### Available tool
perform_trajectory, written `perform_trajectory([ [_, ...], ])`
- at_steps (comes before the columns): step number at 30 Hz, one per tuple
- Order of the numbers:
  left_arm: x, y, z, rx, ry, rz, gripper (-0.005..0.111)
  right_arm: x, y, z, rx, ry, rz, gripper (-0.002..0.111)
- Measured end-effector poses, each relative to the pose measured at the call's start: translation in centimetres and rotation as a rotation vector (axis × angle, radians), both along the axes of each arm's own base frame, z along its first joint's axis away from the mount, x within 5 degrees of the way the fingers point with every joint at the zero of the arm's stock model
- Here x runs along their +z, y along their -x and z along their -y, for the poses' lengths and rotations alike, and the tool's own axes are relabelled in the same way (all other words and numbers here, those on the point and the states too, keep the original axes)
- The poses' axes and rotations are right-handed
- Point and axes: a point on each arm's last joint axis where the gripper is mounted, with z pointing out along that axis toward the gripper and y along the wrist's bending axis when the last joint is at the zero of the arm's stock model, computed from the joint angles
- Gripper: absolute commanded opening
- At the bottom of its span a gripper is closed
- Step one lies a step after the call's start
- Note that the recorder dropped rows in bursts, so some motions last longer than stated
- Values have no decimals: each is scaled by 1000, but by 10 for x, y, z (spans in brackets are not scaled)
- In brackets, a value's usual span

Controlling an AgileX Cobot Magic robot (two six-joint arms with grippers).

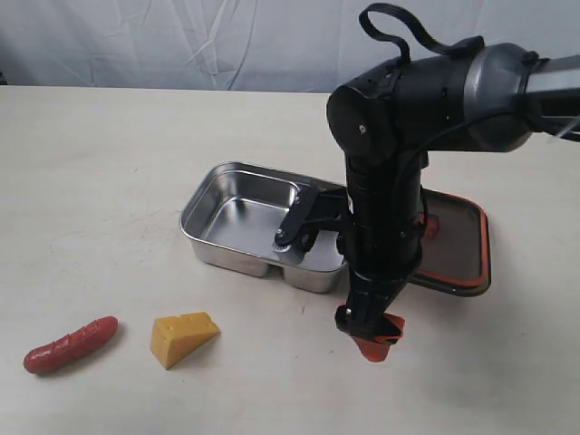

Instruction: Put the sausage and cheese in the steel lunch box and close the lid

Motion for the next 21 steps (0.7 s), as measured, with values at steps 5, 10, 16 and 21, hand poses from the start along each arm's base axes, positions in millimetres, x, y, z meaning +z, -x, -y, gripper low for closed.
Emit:
perform_trajectory([
  [5, 0, 0, 0, 0, 0, 0, 0, 11, 1, -1, -7, -36, 11, 105],
  [10, 0, 0, 0, 0, 0, 0, 0, 15, 7, -3, -41, -77, -32, 105],
  [16, 0, 0, 1, -16, 0, 0, 0, 13, 9, -3, -50, -75, -47, 105],
  [21, 0, 0, 2, -27, 0, 0, 0, 3, 12, -1, -58, -54, -76, 105],
])
